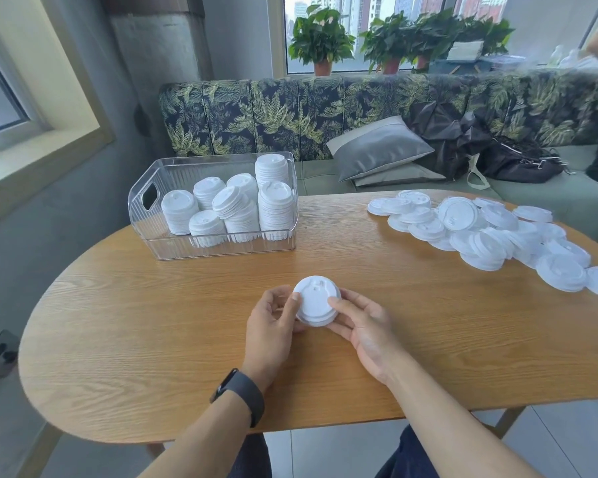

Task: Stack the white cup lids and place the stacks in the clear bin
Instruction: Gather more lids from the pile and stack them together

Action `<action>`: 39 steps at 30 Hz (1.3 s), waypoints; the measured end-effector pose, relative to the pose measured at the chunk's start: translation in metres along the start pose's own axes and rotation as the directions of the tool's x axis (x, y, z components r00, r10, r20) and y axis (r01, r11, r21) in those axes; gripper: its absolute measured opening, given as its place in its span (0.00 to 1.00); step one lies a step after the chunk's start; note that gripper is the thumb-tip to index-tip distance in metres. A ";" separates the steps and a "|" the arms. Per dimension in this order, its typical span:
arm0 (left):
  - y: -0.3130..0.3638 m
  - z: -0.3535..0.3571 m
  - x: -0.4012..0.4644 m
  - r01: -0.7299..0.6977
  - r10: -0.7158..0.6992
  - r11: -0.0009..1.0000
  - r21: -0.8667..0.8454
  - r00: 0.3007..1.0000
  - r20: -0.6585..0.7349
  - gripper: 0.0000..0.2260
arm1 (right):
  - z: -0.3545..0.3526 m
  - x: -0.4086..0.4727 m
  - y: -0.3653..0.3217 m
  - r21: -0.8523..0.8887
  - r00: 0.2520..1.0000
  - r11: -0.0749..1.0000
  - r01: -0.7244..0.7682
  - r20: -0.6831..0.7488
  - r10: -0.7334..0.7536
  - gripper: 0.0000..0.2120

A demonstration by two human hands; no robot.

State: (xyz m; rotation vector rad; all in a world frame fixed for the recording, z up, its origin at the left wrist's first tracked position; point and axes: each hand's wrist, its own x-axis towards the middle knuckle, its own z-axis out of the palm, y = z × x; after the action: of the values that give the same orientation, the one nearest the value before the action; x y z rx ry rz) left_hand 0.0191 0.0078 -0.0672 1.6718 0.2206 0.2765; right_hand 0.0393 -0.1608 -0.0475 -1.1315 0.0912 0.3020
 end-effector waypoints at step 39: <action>0.011 -0.184 0.105 -0.297 0.415 0.556 0.776 0.908 0.051 0.37 | 0.181 0.109 0.059 0.009 0.981 0.994 -0.109 0.165 0.106 0.19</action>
State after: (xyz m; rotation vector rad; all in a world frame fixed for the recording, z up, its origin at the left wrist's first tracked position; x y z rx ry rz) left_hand 0.0620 0.2119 -0.0306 2.5821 0.0919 0.6870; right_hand 0.1127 0.0461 -0.0464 -1.0815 0.0091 0.4888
